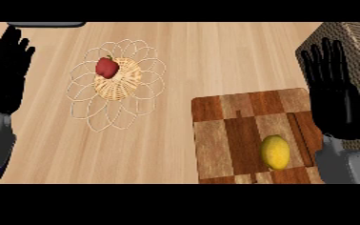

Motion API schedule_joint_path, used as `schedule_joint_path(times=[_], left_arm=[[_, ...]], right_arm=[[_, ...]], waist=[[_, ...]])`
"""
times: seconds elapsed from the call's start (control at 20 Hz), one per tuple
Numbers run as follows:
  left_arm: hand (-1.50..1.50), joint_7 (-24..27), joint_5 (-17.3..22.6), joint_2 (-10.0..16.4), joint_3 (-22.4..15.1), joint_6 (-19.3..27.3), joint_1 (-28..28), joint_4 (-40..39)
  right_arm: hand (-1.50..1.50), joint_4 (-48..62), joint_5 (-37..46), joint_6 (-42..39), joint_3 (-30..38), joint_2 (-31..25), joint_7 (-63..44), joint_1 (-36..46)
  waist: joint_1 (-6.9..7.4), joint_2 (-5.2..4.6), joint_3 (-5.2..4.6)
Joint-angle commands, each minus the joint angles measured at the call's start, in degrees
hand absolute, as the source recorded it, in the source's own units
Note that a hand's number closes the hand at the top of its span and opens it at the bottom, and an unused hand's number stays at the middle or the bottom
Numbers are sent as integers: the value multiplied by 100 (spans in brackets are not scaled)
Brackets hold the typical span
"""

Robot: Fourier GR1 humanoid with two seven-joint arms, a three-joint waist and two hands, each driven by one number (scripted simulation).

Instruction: Pick the lemon from the cutting board and place it in the basket

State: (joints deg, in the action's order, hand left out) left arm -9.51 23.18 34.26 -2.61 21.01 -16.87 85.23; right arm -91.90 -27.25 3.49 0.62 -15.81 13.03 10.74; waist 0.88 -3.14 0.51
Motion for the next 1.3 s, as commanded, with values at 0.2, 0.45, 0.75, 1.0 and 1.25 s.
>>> schedule_joint_path(times=[0.2, 0.45, 0.75, 1.0, 1.25], left_arm=[[0, 45, -228, -147, -443, -525, 415, -447], [0, -55, -105, -274, -742, -847, 562, -355], [0, 53, -61, -372, -665, -1042, 523, -567], [0, 100, -280, -620, -766, -748, 528, -628], [0, 49, -74, -268, -443, -1010, 538, -706]], right_arm=[[150, 108, -436, -442, 1473, -987, 374, -190], [-150, -575, 2705, 43, -325, -1628, 805, -502], [-150, -1065, 4607, 2202, -1561, -234, -1039, 172], [-150, -1929, 5201, 1427, -1962, -408, -3829, 479], [-150, -1923, 5789, 159, -1576, -1681, -5440, 762]], waist=[[-230, 306, -49], [-80, 305, -85], [-21, 322, -77], [-153, 368, -93], [-271, 418, -129]])
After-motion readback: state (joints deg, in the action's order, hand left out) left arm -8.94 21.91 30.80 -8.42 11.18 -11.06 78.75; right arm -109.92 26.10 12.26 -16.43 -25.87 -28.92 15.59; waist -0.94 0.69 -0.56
